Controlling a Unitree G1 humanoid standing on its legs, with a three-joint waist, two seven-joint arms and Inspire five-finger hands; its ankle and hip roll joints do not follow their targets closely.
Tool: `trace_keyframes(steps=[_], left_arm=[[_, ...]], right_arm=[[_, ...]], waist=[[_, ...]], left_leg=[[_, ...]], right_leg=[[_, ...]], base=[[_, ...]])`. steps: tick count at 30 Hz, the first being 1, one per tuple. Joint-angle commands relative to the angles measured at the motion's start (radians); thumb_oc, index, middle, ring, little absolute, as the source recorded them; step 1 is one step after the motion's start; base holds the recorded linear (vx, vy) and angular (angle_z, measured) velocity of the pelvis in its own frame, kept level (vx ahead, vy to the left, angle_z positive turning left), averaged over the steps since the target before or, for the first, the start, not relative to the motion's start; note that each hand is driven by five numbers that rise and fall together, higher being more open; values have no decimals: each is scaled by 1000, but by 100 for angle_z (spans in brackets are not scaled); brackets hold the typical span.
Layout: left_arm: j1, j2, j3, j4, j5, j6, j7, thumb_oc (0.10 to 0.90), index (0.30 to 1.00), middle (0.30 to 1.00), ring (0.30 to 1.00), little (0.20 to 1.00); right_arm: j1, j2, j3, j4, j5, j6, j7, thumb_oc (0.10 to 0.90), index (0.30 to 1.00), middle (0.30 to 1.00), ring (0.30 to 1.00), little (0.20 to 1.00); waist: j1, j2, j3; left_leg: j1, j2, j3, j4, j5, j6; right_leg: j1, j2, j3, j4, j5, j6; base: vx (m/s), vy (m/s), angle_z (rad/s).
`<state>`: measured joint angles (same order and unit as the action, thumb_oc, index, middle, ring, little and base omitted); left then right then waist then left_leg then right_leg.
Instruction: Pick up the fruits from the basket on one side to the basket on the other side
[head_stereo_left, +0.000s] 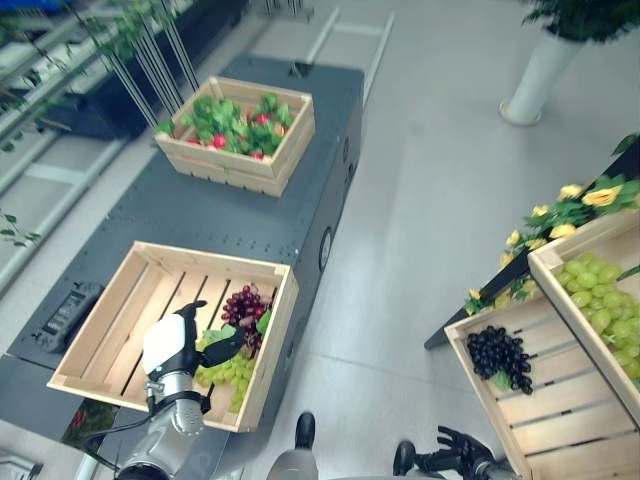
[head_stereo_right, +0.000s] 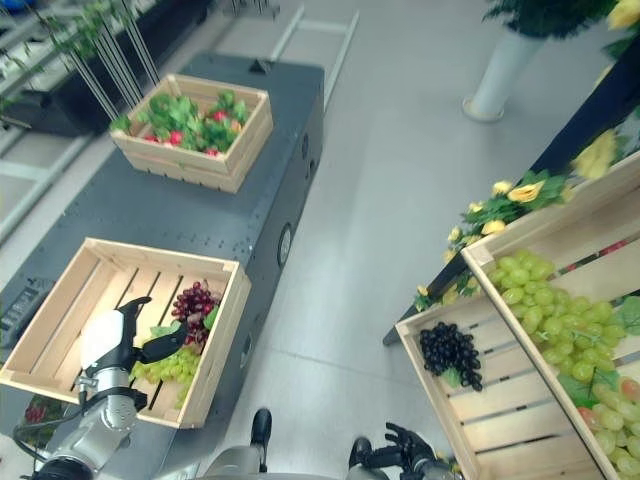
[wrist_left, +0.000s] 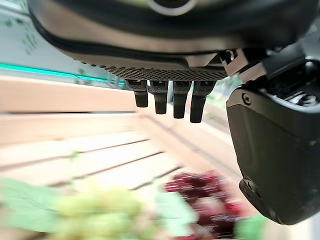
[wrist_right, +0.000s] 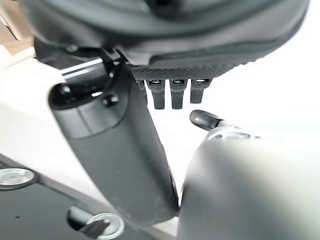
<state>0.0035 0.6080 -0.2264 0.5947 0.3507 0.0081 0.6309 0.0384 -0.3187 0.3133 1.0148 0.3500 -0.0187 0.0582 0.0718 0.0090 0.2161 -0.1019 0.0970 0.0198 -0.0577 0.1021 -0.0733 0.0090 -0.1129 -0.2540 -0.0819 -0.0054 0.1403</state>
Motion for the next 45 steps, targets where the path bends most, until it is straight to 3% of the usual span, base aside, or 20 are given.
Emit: trace_keyframes(steps=[1, 5, 15, 23, 32, 37, 41, 45], left_arm=[[-108, 126, 114, -2, 20, 12, 79, 800, 900, 900, 900, 900], [-101, 171, 117, 8, 20, 38, 58, 800, 900, 900, 900, 900], [-192, 289, 86, 79, 96, 154, 43, 800, 900, 900, 900, 900], [-295, 376, 14, 120, 244, 159, -10, 800, 900, 900, 900, 900], [-441, 483, -116, 105, 380, 162, -142, 800, 900, 900, 900, 900], [-497, 498, -175, 106, 386, 126, -233, 800, 900, 900, 900, 900], [-491, 516, -177, 63, 285, 131, -338, 800, 900, 900, 900, 900], [-446, 548, -111, -3, 231, 168, -297, 800, 900, 900, 900, 900]], right_arm=[[-29, -68, 17, -58, -19, -62, 0, 800, 900, 900, 900, 900], [-42, -87, 19, -71, -7, -73, -2, 800, 900, 900, 900, 900], [-62, -112, 25, -106, 28, -94, 10, 800, 900, 900, 900, 900], [-93, -118, 39, -139, 44, -90, 16, 800, 900, 900, 900, 900], [-132, -130, 47, -158, 61, -87, 31, 800, 900, 900, 900, 900], [-146, -129, 50, -161, 66, -87, 31, 800, 900, 900, 900, 900], [-141, -129, 41, -170, 70, -84, 24, 800, 900, 900, 900, 900], [-127, -130, 25, -176, 72, -84, 25, 800, 900, 900, 900, 900]], waist=[[5, -8, 78], [12, 0, 118], [10, -31, 184], [5, -60, 220], [-10, -87, 257], [-14, -97, 269], [-10, -93, 275], [0, -85, 275]], left_leg=[[-33, -105, 16, 112, -96, 49], [-79, -105, 10, 151, -92, 49], [-157, -102, 12, 188, -87, 45], [-205, -99, 29, 237, -104, 48], [-261, -89, 43, 279, -111, 49], [-272, -88, 48, 286, -113, 49], [-269, -94, 45, 292, -116, 50], [-259, -100, 39, 287, -116, 51]], right_leg=[[-164, 43, 15, 226, -44, -69], [-211, 40, 3, 283, -59, -76], [-254, 50, -3, 284, -57, -78], [-293, 55, 4, 312, -61, -77], [-336, 66, 11, 331, -53, -72], [-343, 68, 12, 329, -47, -69], [-337, 66, 12, 328, -47, -67], [-324, 59, 8, 321, -49, -67]], base=[[-155, 87, 14], [-75, 40, 8], [-52, 1, 1], [0, 0, 0], [-3, 2, 0], [0, 0, 0], [1, -2, -1], [40, 2, 1]])
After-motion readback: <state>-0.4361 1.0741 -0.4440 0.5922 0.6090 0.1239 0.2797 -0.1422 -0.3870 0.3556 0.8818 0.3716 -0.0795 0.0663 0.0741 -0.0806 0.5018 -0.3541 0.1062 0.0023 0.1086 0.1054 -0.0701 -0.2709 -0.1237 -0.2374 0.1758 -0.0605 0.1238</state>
